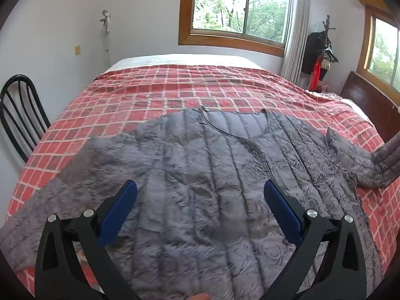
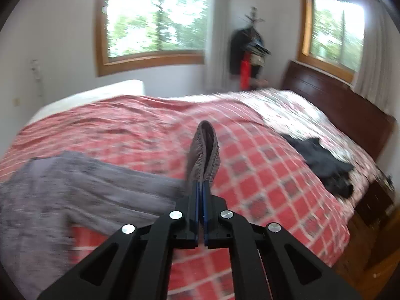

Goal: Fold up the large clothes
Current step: 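Fold the held sleeve across the jacket body with the right tool, then release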

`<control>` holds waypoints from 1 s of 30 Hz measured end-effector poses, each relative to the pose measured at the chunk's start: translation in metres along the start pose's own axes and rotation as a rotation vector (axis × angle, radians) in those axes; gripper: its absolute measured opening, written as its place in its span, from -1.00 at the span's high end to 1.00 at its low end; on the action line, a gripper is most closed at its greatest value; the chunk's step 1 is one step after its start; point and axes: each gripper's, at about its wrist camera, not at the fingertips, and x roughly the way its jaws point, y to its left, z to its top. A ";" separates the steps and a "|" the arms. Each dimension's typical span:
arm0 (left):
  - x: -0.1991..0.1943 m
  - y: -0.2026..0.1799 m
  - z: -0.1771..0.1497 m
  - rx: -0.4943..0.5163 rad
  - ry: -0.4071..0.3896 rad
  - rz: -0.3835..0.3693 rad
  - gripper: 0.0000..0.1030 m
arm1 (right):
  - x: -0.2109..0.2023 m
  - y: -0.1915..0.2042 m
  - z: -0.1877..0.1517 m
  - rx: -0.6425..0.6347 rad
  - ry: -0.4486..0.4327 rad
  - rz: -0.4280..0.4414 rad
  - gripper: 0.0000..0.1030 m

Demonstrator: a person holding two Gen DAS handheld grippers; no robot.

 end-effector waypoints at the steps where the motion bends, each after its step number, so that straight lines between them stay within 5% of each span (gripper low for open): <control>1: -0.005 0.005 0.002 -0.007 -0.001 -0.002 -0.95 | -0.008 0.019 0.006 -0.022 -0.008 0.028 0.96; 12: -0.038 0.042 0.011 -0.030 -0.011 -0.017 -0.95 | -0.036 0.212 0.034 -0.204 -0.008 0.289 0.96; 19: -0.034 0.055 0.012 -0.043 0.009 -0.033 -0.95 | 0.007 0.324 -0.021 -0.326 0.101 0.365 0.97; 24: -0.022 0.058 0.016 -0.047 0.022 -0.044 -0.95 | 0.050 0.364 -0.066 -0.374 0.176 0.362 0.94; 28: -0.010 0.060 0.012 -0.059 0.043 -0.056 -0.94 | 0.068 0.375 -0.087 -0.396 0.202 0.376 0.24; 30: -0.004 0.058 0.008 -0.049 0.054 -0.048 -0.94 | 0.061 0.371 -0.085 -0.395 0.190 0.398 0.23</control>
